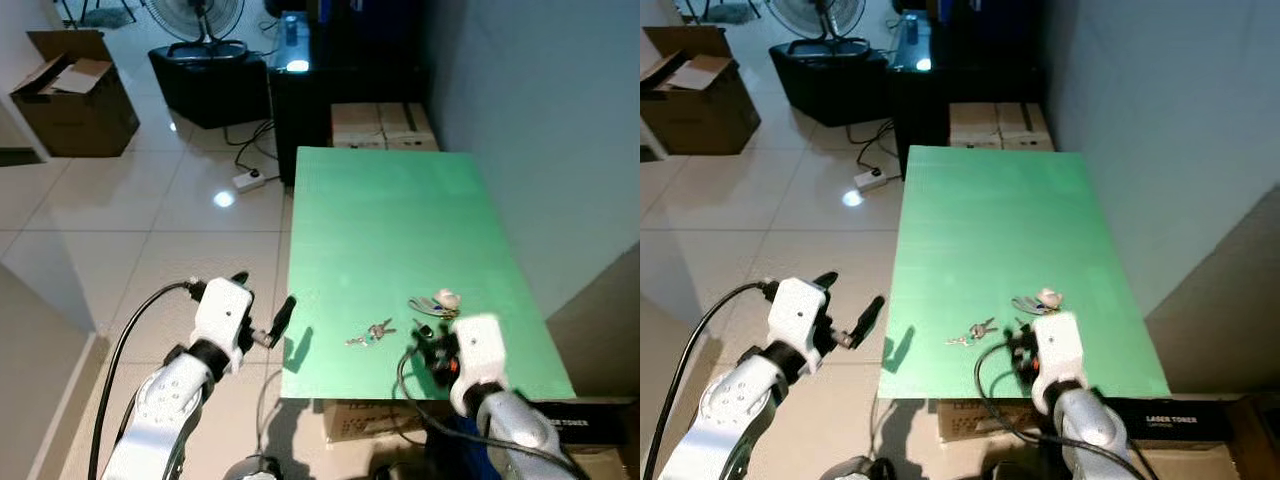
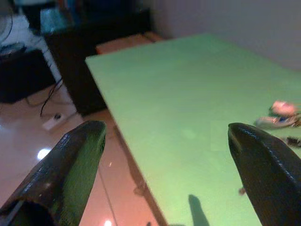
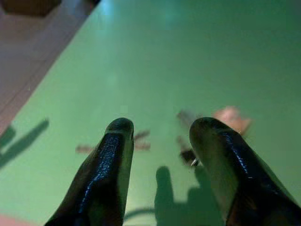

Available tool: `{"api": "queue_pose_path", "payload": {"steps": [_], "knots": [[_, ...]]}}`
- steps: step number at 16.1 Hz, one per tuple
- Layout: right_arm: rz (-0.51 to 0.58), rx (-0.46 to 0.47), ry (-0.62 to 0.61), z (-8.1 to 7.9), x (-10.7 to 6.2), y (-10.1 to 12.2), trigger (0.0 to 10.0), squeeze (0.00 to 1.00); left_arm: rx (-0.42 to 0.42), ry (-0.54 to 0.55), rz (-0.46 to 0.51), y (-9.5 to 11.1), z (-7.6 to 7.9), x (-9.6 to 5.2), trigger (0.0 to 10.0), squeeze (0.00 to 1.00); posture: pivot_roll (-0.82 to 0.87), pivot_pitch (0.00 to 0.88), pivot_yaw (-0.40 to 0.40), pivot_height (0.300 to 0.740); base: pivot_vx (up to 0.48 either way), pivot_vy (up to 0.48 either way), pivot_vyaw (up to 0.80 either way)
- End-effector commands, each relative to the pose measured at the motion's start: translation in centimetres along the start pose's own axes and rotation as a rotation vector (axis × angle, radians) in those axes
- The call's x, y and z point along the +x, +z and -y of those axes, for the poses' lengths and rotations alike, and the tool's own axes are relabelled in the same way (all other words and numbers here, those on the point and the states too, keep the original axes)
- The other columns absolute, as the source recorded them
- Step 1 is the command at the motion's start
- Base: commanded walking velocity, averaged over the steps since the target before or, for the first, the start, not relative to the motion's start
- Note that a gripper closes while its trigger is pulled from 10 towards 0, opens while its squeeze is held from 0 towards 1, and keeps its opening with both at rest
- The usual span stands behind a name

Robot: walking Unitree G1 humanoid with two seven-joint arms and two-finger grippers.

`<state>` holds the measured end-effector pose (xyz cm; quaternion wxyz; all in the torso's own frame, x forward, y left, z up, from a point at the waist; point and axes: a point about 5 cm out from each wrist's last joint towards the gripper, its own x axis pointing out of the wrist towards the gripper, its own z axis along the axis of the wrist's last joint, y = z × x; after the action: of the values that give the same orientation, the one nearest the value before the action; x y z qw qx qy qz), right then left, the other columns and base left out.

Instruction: Hang keys on a hook

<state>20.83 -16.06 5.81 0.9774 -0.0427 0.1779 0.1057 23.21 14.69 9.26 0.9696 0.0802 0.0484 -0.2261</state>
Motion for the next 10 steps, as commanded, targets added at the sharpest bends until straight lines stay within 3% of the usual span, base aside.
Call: {"api": "queue_pose_path", "payload": {"steps": [1,3,10], "knots": [[0.034,-0.004,-0.035,0.4,-0.2,0.6,10.0,0.00,0.009,-0.034,0.019,0.6,0.2,0.1,10.0,0.00,-0.14,0.025,0.037,0.740,0.000,0.000,0.00],[0.098,0.051,-0.084,0.9,-0.4,1.5,10.0,0.00,0.031,-0.011,0.063,1.5,-0.4,0.9,10.0,0.00,-0.14,0.024,0.048,0.740,0.000,0.345,-0.22],[0.162,0.145,-0.256,2.0,-2.0,2.2,10.0,0.00,0.058,-0.010,0.105,2.2,-1.1,3.1,10.0,0.00,-0.21,0.000,0.151,0.740,0.000,0.391,-0.72]]}}
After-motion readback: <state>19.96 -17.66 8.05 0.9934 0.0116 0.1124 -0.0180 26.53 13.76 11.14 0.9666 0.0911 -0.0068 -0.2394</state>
